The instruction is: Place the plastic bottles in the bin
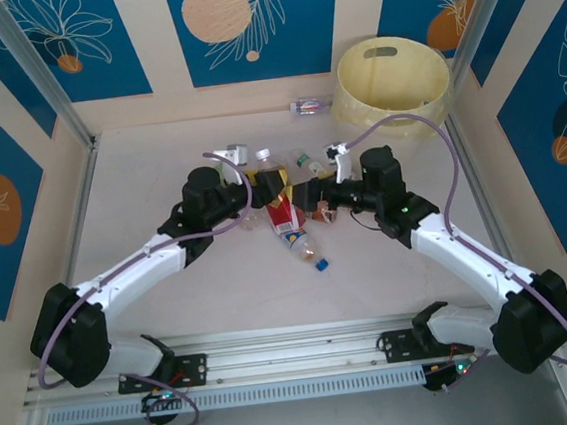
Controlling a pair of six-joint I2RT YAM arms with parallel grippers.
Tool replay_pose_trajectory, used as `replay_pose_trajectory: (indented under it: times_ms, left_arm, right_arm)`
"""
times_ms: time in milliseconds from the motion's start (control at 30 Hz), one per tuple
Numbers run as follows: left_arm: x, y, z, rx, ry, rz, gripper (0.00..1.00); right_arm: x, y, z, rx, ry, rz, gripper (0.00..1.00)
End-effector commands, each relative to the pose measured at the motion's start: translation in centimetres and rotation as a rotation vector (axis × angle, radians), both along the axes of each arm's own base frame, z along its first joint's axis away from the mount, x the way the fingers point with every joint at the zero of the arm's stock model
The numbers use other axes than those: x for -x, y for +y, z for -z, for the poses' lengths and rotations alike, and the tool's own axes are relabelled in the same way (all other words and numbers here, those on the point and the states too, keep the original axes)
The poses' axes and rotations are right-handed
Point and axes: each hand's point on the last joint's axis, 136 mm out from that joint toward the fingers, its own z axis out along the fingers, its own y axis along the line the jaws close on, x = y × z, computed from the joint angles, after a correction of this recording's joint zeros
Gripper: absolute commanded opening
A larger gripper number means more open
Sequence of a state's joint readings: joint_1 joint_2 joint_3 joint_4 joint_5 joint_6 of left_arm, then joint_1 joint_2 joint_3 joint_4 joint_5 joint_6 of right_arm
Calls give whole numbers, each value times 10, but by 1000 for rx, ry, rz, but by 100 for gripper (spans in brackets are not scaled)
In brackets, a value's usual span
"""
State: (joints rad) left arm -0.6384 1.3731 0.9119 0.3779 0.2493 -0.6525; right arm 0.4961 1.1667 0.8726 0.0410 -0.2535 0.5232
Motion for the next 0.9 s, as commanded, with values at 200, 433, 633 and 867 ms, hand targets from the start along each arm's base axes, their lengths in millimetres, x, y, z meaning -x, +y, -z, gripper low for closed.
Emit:
replay_pose_trajectory:
  times_ms: [200,433,633,867]
  left_arm:
    - [2,-15,-26,77,-41,64,51]
    - [-3,-5,-46,146,-31,74,51]
    - [-2,-5,-53,166,-51,81,51]
    - [-3,-4,-47,155,-33,70,51]
  right_arm:
    - [16,32,-7,-16,-48,-179,99]
    - [12,28,19,59,-32,-164,100]
    - [14,43,28,72,32,-230,100]
    - [6,47,25,47,0,-203,81]
